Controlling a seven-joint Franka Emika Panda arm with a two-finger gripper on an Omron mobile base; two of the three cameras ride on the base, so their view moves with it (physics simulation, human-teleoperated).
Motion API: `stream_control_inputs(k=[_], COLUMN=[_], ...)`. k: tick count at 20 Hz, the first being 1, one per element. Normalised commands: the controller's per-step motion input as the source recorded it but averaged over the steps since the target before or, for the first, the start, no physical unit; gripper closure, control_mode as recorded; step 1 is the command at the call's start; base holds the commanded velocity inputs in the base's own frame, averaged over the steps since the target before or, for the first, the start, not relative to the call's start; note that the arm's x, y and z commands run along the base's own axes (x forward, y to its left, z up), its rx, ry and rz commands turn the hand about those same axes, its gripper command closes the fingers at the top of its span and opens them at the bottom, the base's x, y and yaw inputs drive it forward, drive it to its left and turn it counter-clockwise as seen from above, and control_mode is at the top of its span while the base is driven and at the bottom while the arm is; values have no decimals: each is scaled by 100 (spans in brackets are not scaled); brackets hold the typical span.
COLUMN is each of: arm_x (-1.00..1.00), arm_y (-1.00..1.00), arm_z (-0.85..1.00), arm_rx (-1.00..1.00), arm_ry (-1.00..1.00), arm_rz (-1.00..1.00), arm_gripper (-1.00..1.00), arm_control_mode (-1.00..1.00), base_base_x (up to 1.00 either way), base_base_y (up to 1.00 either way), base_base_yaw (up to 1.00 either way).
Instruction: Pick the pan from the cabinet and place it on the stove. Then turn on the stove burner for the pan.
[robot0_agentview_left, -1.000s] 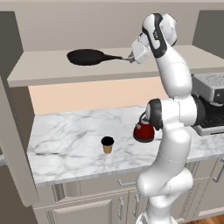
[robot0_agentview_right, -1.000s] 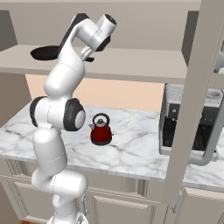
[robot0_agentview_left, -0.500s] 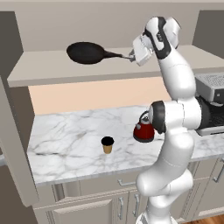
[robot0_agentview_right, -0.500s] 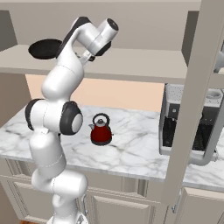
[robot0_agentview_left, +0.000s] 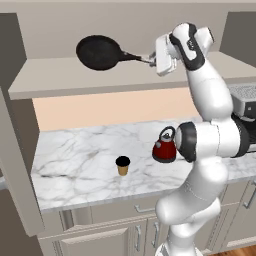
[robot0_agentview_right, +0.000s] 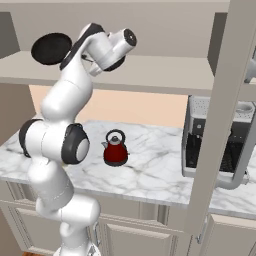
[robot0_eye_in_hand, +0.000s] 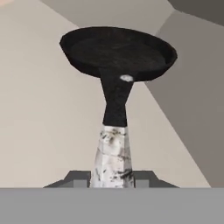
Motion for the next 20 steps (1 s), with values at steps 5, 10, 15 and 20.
stream_control_inputs(k=[5,10,15,20], arm_x=[-25,-42,-60,-73], arm_y=[0,1,0,0], arm_z=[0,0,8,4], arm_rx=[2,1,0,0], arm_ry=[-28,-25,-22,-13], arm_rz=[0,0,0,0], arm_gripper=[100,100,100,100], arm_control_mode=[-100,-100,-100,-100], base_base_x=[0,0,0,0], base_base_y=[0,0,0,0], base_base_yaw=[0,0,0,0])
